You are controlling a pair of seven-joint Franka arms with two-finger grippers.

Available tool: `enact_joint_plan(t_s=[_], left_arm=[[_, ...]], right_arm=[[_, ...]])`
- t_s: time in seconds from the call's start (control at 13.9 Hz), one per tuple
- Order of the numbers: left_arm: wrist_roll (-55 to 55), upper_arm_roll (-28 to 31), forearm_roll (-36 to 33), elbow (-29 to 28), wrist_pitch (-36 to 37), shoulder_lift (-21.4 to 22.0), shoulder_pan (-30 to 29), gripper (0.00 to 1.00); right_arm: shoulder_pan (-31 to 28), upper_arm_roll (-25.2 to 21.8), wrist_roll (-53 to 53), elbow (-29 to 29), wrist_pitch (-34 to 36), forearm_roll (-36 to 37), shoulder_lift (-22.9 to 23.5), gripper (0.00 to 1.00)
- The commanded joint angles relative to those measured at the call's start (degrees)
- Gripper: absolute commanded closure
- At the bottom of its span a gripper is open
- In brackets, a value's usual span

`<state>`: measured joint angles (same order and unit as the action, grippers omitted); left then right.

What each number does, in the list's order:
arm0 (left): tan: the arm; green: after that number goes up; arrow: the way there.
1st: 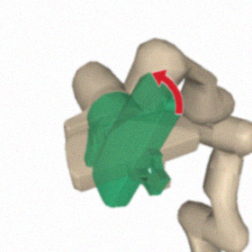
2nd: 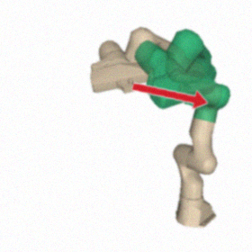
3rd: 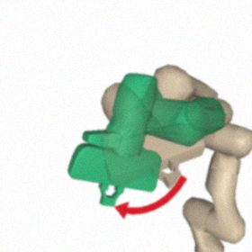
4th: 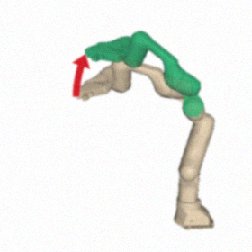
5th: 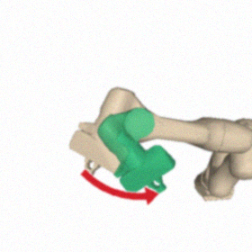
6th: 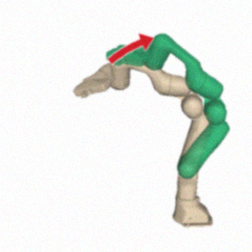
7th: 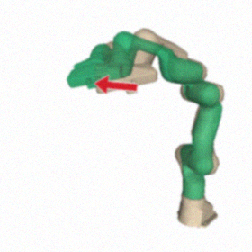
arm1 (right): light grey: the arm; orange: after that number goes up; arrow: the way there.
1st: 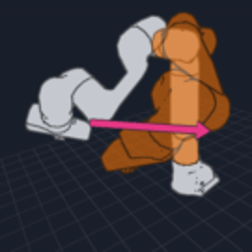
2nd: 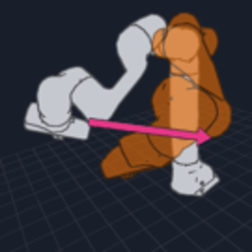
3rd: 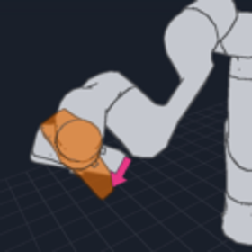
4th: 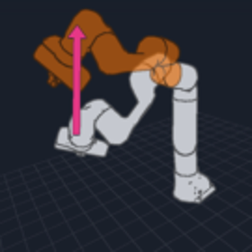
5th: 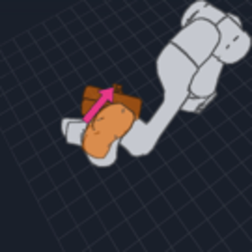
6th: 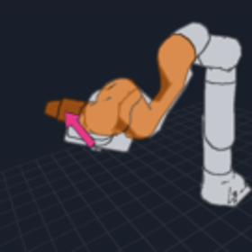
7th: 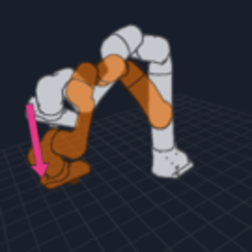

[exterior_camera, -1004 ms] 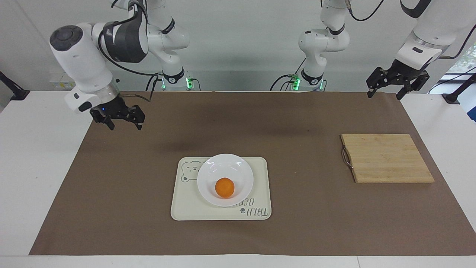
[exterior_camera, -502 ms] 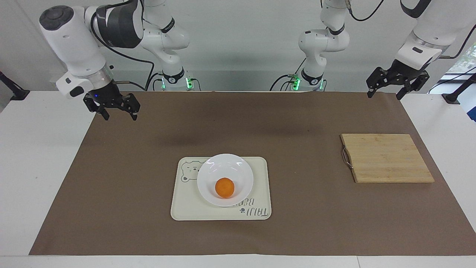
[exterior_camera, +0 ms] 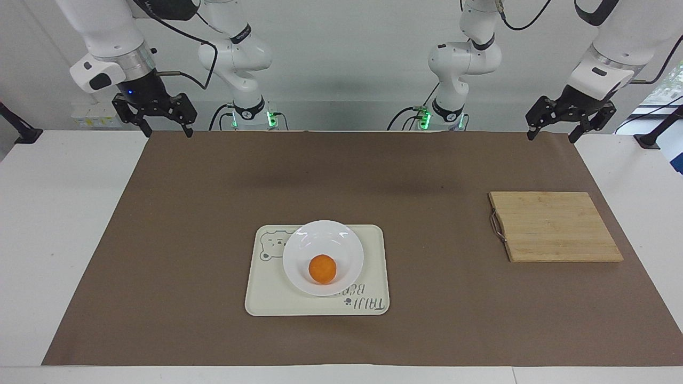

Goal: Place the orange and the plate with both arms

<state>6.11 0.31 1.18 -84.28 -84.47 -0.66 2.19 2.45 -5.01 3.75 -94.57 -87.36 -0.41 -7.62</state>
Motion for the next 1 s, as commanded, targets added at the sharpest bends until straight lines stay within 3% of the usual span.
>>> enact_joint_plan(t_s=[0.0, 0.29, 0.93], left_arm=[[-0.58, -0.49, -1.09, -0.98, 0.18, 1.1, -0.52, 0.0], [-0.58, -0.49, -1.09, -0.98, 0.18, 1.1, -0.52, 0.0], [-0.58, -0.49, -1.09, -0.98, 0.18, 1.1, -0.52, 0.0]], right_arm=[[0.27, 0.88, 1.08, -1.58, 0.08, 0.24, -1.17, 0.0], [0.1, 1.23, 0.12, 6.76, 2.1, 1.29, 4.19, 0.0], [0.37, 1.32, -4.63, 4.92, 0.52, 1.2, 3.41, 0.0]])
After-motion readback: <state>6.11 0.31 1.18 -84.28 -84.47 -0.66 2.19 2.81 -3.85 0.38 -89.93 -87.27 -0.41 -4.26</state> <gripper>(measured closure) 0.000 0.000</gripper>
